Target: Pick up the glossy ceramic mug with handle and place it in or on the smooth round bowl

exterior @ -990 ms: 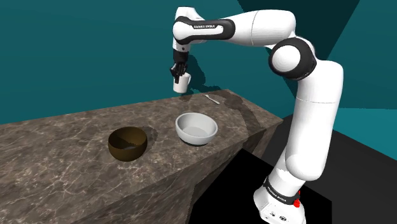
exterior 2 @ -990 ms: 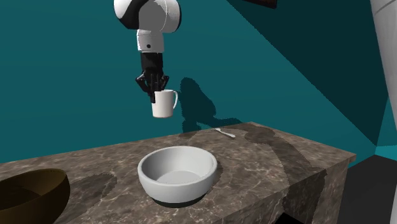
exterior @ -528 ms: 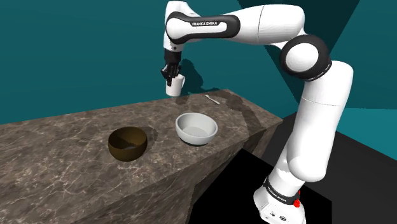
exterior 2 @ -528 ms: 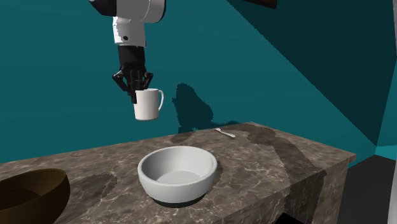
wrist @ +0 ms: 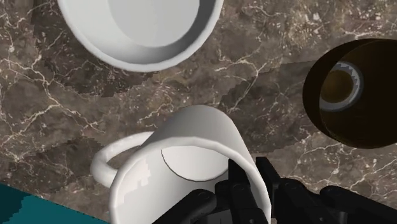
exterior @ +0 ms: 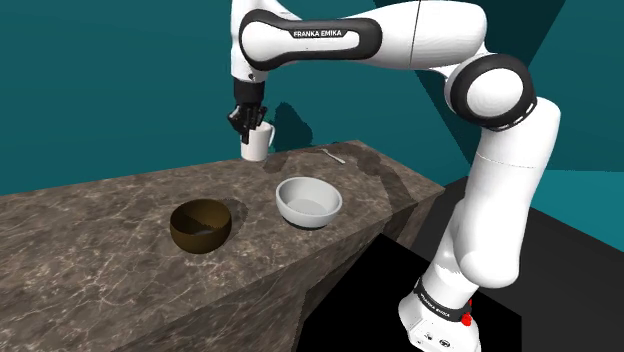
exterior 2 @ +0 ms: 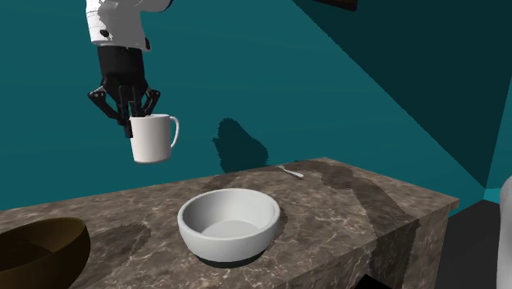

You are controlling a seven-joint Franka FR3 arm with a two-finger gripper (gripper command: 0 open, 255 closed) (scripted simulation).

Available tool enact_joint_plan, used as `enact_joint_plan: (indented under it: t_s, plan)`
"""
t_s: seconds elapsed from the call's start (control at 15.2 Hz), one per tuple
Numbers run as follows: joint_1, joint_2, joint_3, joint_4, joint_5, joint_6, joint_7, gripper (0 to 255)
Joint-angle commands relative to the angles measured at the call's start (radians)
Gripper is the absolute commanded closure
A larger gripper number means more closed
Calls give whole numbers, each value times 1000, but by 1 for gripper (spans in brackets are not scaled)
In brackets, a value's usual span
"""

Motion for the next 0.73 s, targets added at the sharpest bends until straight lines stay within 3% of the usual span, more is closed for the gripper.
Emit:
enact_joint_plan:
  t_s: [0.0, 0.66]
  plan:
    - [26, -2, 16, 5, -5, -9, 44, 255]
    - [168, 73, 99, 131, -38, -78, 264, 255]
